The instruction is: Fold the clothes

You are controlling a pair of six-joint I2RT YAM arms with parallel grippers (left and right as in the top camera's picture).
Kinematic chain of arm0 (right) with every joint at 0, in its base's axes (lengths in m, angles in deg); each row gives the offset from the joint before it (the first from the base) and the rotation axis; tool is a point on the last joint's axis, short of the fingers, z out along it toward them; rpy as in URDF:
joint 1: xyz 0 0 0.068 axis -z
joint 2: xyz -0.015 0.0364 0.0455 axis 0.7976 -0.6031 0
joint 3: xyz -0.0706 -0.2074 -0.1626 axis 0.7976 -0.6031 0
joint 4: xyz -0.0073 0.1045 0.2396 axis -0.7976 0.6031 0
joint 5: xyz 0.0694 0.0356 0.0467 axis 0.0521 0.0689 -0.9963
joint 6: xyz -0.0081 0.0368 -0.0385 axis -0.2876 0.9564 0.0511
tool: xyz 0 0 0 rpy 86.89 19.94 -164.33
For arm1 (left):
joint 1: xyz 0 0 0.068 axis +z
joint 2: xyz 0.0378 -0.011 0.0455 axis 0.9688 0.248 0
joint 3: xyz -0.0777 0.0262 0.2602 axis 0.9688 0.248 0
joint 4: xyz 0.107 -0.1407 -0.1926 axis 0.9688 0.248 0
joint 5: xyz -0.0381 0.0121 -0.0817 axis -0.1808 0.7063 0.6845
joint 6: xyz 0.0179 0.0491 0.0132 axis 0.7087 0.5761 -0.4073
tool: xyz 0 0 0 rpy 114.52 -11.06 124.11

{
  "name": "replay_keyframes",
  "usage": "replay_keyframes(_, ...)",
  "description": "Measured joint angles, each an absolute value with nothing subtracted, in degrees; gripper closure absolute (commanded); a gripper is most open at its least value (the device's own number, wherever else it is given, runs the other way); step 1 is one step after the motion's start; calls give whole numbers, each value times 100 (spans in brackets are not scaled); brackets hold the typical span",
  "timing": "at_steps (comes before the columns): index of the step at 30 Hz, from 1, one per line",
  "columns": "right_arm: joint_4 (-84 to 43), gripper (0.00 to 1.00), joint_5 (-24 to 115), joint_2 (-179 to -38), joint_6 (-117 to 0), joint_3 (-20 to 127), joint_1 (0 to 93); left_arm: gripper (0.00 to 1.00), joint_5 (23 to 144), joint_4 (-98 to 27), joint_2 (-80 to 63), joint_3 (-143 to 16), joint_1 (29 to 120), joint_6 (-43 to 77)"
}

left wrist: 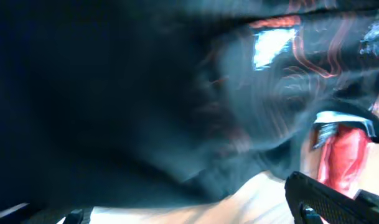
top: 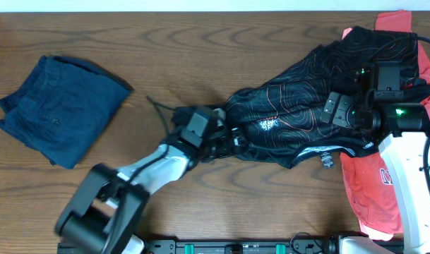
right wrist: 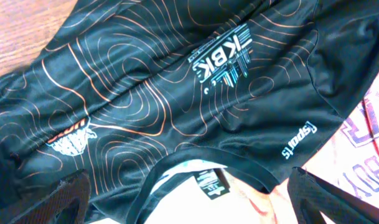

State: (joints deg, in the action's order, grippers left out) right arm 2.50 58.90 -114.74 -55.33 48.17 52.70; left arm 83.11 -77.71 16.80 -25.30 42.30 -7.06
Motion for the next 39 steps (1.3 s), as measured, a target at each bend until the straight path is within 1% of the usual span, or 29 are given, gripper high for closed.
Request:
replay_keyframes(1,254,1,5890,-11474,-5533,4817,5270,35,8322,-7997,1794,-2561,4186,-730)
replay_keyframes(2,263,1,5890,-11474,-5533,4817,5270,68,8315,-8176,1890,-2574,4167,-754)
replay_keyframes(3,278,1,5888,-11474,-5533,4817,5270,94,8250,-8272,1971,-2578,4160,-748)
replay_keyframes(8,329,1,5890,-11474,-5533,4817,5270,94,8009,-8237,2142,-2554,4370,-533)
replay_keyframes(11,335,1,5888,-11474,-5535,4817,5311,94,7950,-7970,1842,-2559,4761,-140)
replay_keyframes(15,355,1,5885,-11474,-5535,4817,5464,94,7725,-7339,1055,-2922,5640,389)
replay_keyframes(19,412,1,5883,-11474,-5533,4817,5584,94,7502,-7258,634,-3781,6750,776)
replay_keyframes(20,423,1,5890,-11474,-5535,4817,5608,89,7463,-7240,596,-3990,7030,826)
replay_keyframes(21,434,1,5894,-11474,-5535,4817,5624,55,7432,-7166,581,-4167,7277,892)
replay_keyframes(22,438,1,5894,-11474,-5533,4817,5628,10,7399,-7083,577,-4305,7508,946)
replay_keyframes(23,442,1,5892,-11474,-5533,4817,5628,2,7408,-6963,577,-4393,7727,955)
replay_keyframes(26,440,1,5890,-11474,-5533,4817,5628,2,7557,-6274,581,-4432,7991,986)
replay_keyframes(30,442,1,5892,-11474,-5533,4817,5628,2,7828,-5035,592,-4393,7751,1010)
replay_keyframes(31,447,1,5890,-11474,-5533,4817,5628,2,7865,-4882,592,-4388,7696,1014)
replay_keyframes(33,460,1,5892,-11474,-5535,4817,5628,2,7994,-4274,592,-4353,7310,1038)
replay_keyframes(35,466,1,5892,-11474,-5533,4817,5628,2,8051,-4008,594,-4299,6927,1053)
replay_keyframes(39,499,1,5892,-11474,-5533,4817,5628,2,8123,-3995,725,-4126,5970,846)
